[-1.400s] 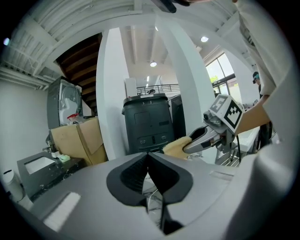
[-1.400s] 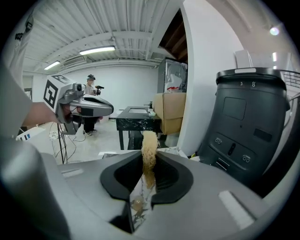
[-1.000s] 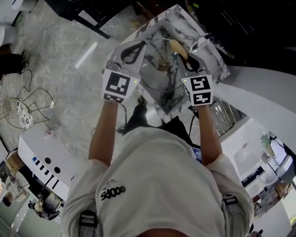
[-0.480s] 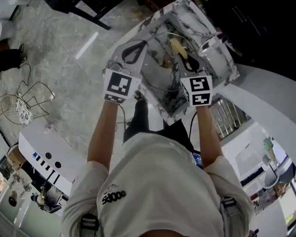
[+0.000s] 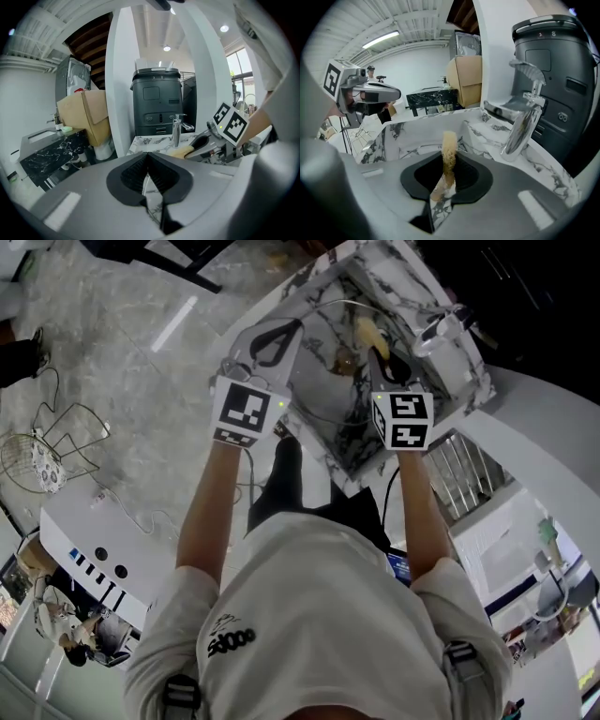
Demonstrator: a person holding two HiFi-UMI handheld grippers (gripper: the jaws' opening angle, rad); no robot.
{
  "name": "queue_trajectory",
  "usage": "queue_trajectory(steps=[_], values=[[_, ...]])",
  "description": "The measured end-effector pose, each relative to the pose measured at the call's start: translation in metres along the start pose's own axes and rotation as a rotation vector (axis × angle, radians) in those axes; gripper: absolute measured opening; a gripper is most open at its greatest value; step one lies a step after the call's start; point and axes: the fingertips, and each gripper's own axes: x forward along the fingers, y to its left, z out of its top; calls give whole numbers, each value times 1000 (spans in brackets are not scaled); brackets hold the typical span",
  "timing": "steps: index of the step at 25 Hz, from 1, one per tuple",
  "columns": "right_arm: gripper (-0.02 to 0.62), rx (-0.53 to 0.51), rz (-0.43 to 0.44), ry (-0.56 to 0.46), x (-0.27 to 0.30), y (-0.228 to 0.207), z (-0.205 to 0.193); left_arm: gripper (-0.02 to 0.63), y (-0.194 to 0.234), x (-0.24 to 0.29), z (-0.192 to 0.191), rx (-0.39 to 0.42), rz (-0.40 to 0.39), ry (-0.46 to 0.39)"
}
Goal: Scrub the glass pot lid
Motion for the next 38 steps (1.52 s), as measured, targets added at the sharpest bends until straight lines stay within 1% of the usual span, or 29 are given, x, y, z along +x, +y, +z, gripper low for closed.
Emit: queue_trajectory(steps=[3,5,12,18,21,26,29,34,38], values=[[49,33,-17,20,10,-8,-10,11,-1,5,-6,4,-18,10],[49,34,-41,34,16,-13,-16,11,-2,8,-10,5,-27,14],[51,70,-166,79,31,-36,-38,11,-1,13,-19,-3,-32,27],[51,150,-258,93,41,-54,-50,11,-1,11,-25,-17,-25,36],[51,156,-276,101,47,-57,-52,11,-2,10,-28,-19,-24,40],[51,132,-325,118,55,-68,-55,11,-5,6,-31,-27,-22,44],[51,129,-319,119,62,-67,-53,11,-3,2,-34,-27,-16,52],[52,110,-272,104,77,-55,-43,11,-1,-7,-37,-33,-4,62],[52,97,-228,106,87,-35,-33,11,4,-14,-39,-38,14,68]])
